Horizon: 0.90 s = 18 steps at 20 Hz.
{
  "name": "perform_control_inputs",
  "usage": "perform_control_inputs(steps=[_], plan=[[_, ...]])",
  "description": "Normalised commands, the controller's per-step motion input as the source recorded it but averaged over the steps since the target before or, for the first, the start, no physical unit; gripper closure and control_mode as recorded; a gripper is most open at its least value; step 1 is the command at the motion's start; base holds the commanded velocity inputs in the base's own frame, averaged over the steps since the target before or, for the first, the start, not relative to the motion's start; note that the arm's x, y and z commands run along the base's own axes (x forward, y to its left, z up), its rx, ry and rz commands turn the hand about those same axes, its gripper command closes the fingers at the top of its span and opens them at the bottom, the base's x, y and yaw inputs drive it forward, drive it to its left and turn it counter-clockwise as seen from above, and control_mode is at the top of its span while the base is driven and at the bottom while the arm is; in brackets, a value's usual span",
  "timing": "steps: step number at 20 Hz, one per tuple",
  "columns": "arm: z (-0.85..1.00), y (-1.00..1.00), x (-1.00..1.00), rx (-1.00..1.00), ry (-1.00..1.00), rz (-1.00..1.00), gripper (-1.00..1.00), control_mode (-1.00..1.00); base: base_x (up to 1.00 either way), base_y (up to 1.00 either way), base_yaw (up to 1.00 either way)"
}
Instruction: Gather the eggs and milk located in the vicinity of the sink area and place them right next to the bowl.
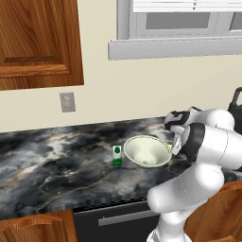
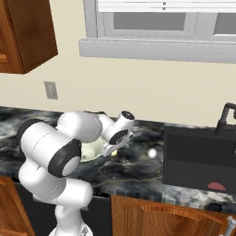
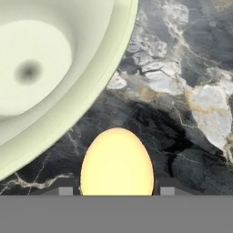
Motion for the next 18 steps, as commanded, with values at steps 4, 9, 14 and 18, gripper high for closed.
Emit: perform_control_inputs(steps=[4,9,14,18], plan=[[0.16,0.00,0.00,0.00,0.00,0.00,-1.00,-1.00,0.00,0.00,0.00],[0.49,-0.04,0.00,0.00,0.00,0.00,-1.00,-1.00,0.00,0.00,0.00],[0.14,-0.71,0.00,0.00,0.03,-0.03,-1.00,-1.00,0.00,0.00,0.00],[0.00,-0.82,0.08,0.00,0.25,-0.26,-1.00,-1.00,0.00,0.00,0.00]])
